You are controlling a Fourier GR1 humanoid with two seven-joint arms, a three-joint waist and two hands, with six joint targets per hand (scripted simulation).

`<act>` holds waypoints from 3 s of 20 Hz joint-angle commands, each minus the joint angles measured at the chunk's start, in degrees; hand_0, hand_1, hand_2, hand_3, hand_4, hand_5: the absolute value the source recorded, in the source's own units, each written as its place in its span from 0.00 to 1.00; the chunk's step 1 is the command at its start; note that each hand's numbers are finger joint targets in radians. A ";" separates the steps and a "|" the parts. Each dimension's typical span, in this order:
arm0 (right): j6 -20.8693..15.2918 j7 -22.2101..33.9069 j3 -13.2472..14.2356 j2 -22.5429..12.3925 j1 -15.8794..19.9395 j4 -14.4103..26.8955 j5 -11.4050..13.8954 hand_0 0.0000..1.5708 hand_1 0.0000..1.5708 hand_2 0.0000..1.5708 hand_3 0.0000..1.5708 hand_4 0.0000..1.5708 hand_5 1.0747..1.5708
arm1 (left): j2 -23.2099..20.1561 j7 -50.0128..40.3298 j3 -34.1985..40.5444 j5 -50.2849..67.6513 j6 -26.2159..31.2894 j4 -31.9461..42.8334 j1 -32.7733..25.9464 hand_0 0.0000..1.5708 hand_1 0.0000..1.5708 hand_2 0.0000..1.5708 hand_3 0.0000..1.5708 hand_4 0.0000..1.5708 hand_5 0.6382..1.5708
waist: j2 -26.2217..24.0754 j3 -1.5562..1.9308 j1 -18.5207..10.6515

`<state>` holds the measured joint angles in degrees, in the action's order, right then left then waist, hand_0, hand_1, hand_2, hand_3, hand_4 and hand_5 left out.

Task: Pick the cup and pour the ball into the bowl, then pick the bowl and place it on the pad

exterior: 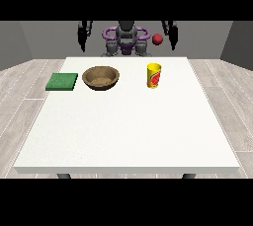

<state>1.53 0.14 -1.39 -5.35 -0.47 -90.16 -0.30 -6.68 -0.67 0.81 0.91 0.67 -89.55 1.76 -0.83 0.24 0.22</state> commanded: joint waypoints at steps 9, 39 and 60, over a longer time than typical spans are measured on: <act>-1.30 -0.68 5.50 1.41 -4.08 -3.44 -5.98 0.00 0.00 0.00 0.00 0.00 0.99 | 6.41 -0.63 -8.45 9.62 -1.98 -9.75 -8.28 0.00 0.00 0.00 0.00 0.00 0.96 | -16.41 -0.24 -1.72; 5.58 -15.91 11.60 -4.18 13.71 12.70 -7.29 0.00 0.00 0.00 0.00 0.00 0.98 | -0.37 25.68 5.41 -0.62 -1.37 21.26 16.80 0.00 0.00 0.00 0.00 0.00 0.65 | 10.05 -0.25 3.00; 17.09 -21.50 16.37 -12.69 18.59 19.15 -12.89 0.00 0.00 0.00 0.00 0.00 0.98 | -4.95 43.13 10.74 -9.27 -18.87 44.85 26.41 0.82 0.82 1.00 1.00 0.50 0.95 | 17.74 -0.18 10.32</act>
<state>16.55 -21.78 15.37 -17.01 18.07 -70.64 -12.69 -8.90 42.10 12.51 -1.76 -8.28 -46.02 28.73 16.91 -0.01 8.02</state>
